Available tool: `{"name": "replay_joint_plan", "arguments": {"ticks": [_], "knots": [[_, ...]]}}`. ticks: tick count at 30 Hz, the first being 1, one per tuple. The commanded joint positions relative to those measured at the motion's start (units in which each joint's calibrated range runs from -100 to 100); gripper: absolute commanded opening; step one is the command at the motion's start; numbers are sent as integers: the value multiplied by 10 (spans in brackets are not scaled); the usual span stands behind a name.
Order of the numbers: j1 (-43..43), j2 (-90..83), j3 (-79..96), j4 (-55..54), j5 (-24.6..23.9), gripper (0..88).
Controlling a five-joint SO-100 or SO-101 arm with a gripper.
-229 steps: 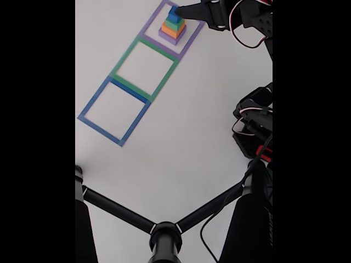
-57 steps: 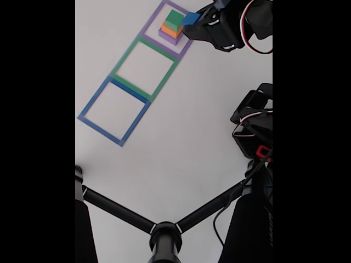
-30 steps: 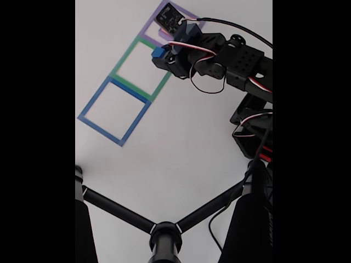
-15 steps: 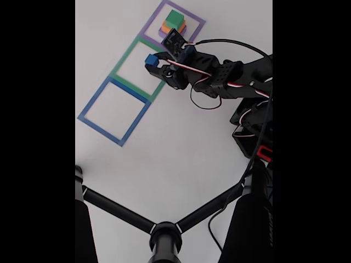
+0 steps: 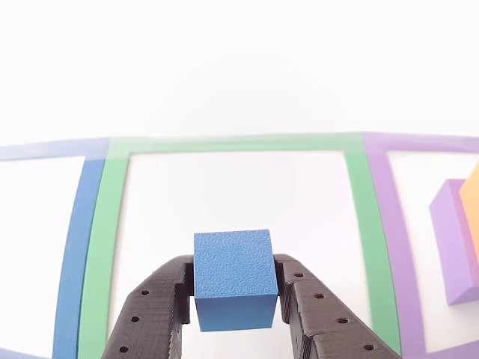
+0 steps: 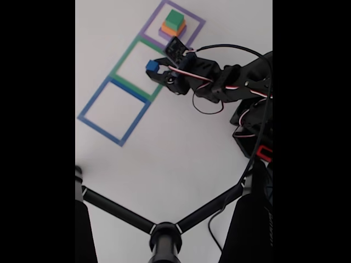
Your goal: Tower of hanoi
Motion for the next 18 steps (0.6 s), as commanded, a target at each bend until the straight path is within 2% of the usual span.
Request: {"name": "replay_joint_plan", "arguments": {"ticks": [1, 18], "knots": [[-1, 19, -6, -40, 6, 31], [0, 136, -38, -126, 6, 46]]}}
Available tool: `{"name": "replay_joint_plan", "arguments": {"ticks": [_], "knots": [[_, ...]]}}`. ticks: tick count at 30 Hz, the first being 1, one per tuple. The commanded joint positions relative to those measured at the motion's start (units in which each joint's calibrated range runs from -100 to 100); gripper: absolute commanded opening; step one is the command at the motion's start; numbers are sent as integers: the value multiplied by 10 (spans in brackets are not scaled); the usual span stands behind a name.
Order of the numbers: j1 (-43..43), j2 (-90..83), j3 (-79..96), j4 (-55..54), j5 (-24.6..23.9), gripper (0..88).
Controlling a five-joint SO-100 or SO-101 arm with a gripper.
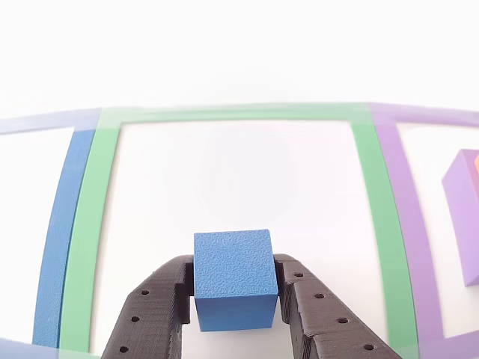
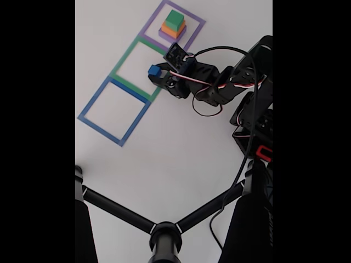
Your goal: Tower of hanoi
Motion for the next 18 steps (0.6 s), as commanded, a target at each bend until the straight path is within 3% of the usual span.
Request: {"name": "replay_joint_plan", "arguments": {"ticks": [1, 18], "knots": [[1, 11, -30, -22, 6, 50], [11, 56, -64, -38, 6, 91]]}}
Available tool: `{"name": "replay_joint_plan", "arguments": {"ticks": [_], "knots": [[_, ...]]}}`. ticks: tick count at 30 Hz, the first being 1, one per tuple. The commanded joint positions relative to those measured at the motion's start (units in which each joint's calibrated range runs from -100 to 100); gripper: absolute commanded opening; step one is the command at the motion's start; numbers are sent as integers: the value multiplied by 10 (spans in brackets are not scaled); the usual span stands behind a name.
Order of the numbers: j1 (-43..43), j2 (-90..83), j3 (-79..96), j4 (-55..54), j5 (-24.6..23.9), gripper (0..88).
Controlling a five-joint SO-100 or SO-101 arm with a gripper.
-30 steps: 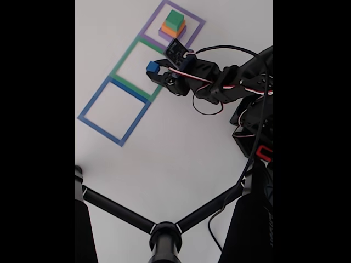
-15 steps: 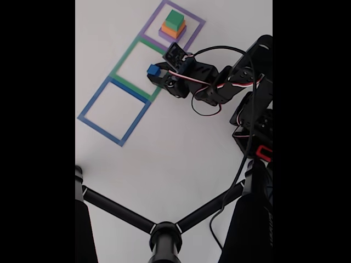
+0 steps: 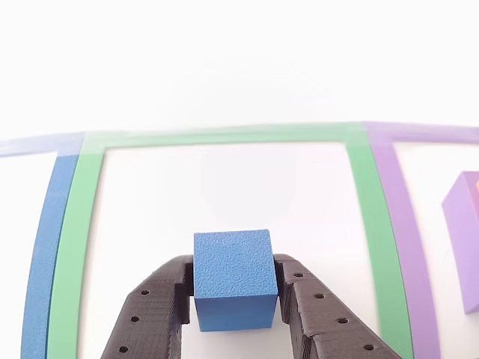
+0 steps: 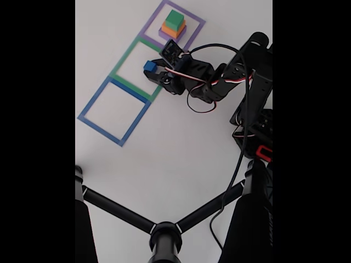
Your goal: Tower of hanoi
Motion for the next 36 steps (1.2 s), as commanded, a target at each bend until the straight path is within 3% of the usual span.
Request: {"name": "replay_joint_plan", "arguments": {"ticks": [1, 6, 13, 18, 30, 36], "knots": [[3, -3, -12, -17, 6, 102], [7, -3, -9, -18, 6, 188], [6, -33, -4, -13, 6, 201], [7, -121, 4, 56, 6, 208], [36, -476, -40, 515, 6, 203], [25, -528, -242, 807, 6, 187]]}}
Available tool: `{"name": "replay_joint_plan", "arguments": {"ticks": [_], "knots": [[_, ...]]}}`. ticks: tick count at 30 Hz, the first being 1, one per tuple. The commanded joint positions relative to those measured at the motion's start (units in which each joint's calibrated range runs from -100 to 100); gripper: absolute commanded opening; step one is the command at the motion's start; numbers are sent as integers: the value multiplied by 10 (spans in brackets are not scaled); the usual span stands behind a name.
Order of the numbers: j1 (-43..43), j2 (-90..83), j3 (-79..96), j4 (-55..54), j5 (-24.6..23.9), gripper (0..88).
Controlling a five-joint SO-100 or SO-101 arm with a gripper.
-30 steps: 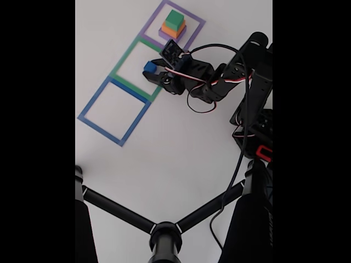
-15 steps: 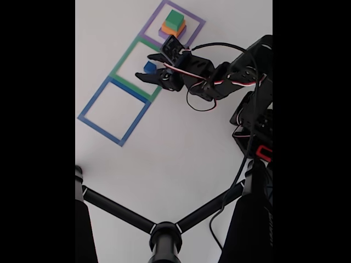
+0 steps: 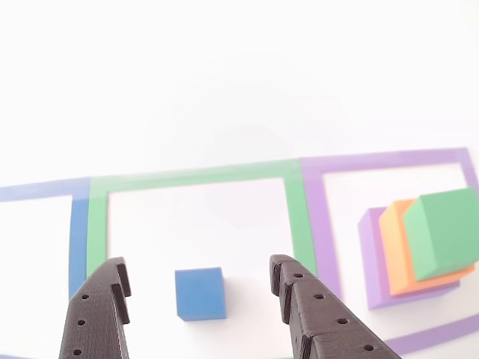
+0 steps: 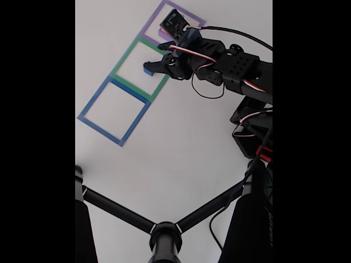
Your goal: Tower of hanoi
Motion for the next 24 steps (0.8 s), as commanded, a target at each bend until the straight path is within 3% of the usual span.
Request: {"name": "replay_joint_plan", "arguments": {"ticks": [1, 8, 13, 24], "knots": [[-8, -41, -201, 241, 6, 187], [18, -22, -553, 599, 6, 176], [67, 19, -772, 782, 6, 173], [153, 23, -821, 823, 6, 174]]}}
